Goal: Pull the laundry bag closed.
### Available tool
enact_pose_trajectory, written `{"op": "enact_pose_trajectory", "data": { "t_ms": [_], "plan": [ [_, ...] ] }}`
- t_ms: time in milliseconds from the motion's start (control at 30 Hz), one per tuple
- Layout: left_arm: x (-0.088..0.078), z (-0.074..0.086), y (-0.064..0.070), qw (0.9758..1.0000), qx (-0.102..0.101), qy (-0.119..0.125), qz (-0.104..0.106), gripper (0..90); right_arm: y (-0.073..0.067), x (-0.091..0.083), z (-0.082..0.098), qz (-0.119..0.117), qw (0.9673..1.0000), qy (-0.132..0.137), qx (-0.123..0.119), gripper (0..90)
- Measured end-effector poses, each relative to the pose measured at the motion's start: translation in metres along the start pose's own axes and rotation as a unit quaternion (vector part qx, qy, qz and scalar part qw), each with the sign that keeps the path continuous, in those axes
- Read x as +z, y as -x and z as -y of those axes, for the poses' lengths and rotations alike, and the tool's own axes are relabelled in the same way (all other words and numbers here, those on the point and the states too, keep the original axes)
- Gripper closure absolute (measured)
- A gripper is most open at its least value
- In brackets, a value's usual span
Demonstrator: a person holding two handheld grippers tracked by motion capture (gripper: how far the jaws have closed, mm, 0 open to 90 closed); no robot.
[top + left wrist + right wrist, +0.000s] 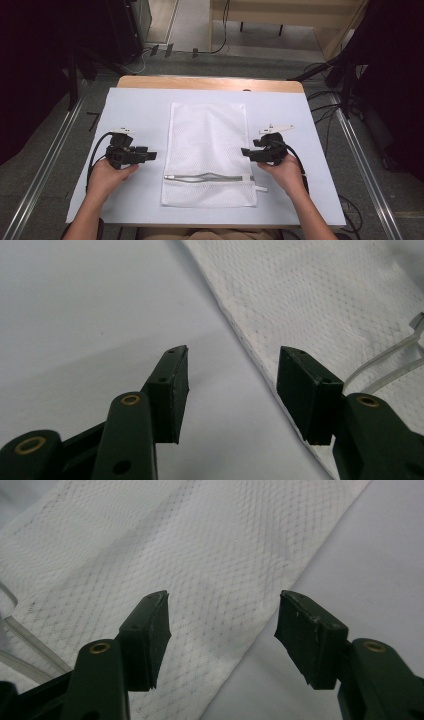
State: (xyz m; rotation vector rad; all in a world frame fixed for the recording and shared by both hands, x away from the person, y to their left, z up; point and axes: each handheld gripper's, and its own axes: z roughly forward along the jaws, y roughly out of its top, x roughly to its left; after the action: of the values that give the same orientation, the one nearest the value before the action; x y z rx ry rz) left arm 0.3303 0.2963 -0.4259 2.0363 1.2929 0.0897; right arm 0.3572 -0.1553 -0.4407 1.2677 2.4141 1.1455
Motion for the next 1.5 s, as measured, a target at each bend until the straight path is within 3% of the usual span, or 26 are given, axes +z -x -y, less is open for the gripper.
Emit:
{"op": "enact_pose_trajectory", "data": {
  "t_ms": [133,200,333,433,600,867,1500],
  "plan": [
    [-0.002,0.0,-0.002,0.9999,-0.004,0.009,-0.001,42.9,-0.002,0.0,0.001,-0.002,1.0,0.0,-0.006,40.9],
    [-0.003,0.0,-0.004,0.9999,0.005,0.013,-0.009,38.8,-0.004,-0.001,0.002,-0.003,0.9999,0.003,-0.015,43.1],
    [-0.005,-0.001,-0.003,0.9999,0.005,0.014,-0.008,40.1,-0.005,-0.001,0.002,-0.001,0.9999,0.0,-0.015,42.6],
    [-0.005,-0.002,-0.003,0.9999,0.005,0.014,0.003,40.9,-0.005,-0.001,0.003,-0.005,0.9998,-0.021,0.005,44.1],
    [-0.001,-0.005,-0.002,0.9998,0.003,0.015,0.01,40.4,-0.005,-0.004,0.003,-0.014,0.9997,-0.012,0.017,47.7],
    [0.001,-0.005,-0.002,0.9999,0.005,0.009,0.007,41.2,-0.01,-0.005,0.006,-0.015,0.9997,-0.018,0.001,49.2],
    [-0.001,-0.003,0.004,0.9998,0.021,0.0,0.005,41.6,-0.017,-0.007,0.007,-0.016,0.9997,-0.012,-0.009,53.1]
  ]
}}
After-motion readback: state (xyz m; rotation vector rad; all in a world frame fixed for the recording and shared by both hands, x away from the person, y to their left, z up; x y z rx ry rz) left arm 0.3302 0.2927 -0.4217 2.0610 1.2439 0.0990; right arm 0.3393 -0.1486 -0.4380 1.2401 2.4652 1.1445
